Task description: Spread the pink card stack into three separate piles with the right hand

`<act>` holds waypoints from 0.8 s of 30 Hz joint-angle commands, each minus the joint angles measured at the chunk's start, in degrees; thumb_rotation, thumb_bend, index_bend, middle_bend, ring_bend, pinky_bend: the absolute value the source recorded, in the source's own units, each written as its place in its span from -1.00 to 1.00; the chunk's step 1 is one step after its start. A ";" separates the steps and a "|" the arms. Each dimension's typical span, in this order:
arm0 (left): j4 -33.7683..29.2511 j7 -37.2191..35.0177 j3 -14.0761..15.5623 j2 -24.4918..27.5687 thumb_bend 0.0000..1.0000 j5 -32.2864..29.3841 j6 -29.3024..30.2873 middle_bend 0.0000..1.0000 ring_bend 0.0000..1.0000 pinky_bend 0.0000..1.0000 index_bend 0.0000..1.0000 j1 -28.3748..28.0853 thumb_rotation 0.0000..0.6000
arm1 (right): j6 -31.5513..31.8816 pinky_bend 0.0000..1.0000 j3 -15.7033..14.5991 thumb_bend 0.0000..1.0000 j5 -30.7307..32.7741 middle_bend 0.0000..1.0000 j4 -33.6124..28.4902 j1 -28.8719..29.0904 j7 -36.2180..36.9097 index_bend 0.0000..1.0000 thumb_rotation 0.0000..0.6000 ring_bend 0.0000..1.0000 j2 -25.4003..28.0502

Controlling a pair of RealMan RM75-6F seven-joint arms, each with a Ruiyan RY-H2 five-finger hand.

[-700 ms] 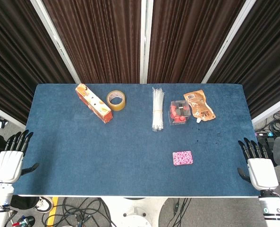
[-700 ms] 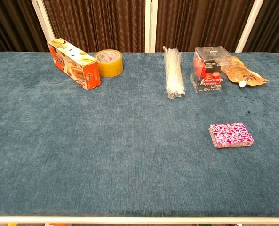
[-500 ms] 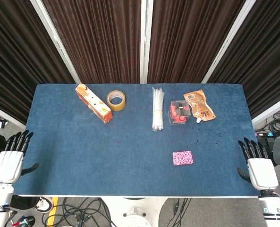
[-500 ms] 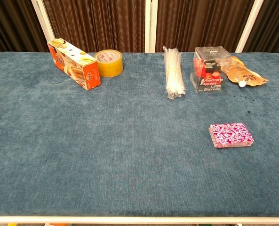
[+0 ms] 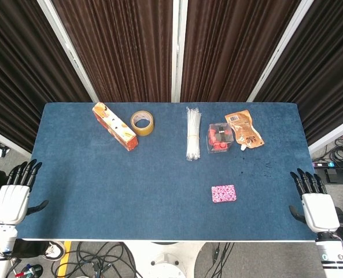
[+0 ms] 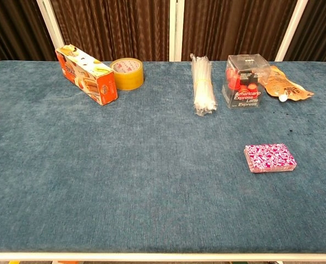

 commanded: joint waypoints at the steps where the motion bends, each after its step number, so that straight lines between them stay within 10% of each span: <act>1: 0.78 -0.45 -0.01 -0.31 -1.00 -0.04 0.27 -0.94 -1.00 -0.80 -0.93 0.20 1.00 | -0.30 -1.00 0.08 -0.66 0.00 -1.00 -0.26 0.27 0.04 -1.00 1.00 -1.00 0.39; 18: 1.53 -1.19 0.11 -0.70 -1.00 0.28 0.06 -0.94 -1.00 -0.80 -0.93 0.04 1.00 | -2.52 -1.00 0.79 -0.57 0.50 -1.00 0.00 2.20 -0.07 -1.00 1.00 -1.00 0.04; 20: 1.48 -1.34 0.14 -0.57 -1.00 0.47 0.15 -0.94 -1.00 -0.80 -0.93 0.02 1.00 | -3.36 -0.81 1.17 -0.55 1.06 -1.00 0.08 2.82 -0.37 -1.00 1.00 -0.84 -0.04; 24: 1.56 -1.41 0.23 -0.54 -1.00 0.32 -0.15 -0.94 -1.00 -0.80 -0.93 0.01 1.00 | -5.44 0.49 1.76 -0.51 2.01 -0.83 -0.06 4.38 -1.75 -1.00 1.00 0.35 -1.24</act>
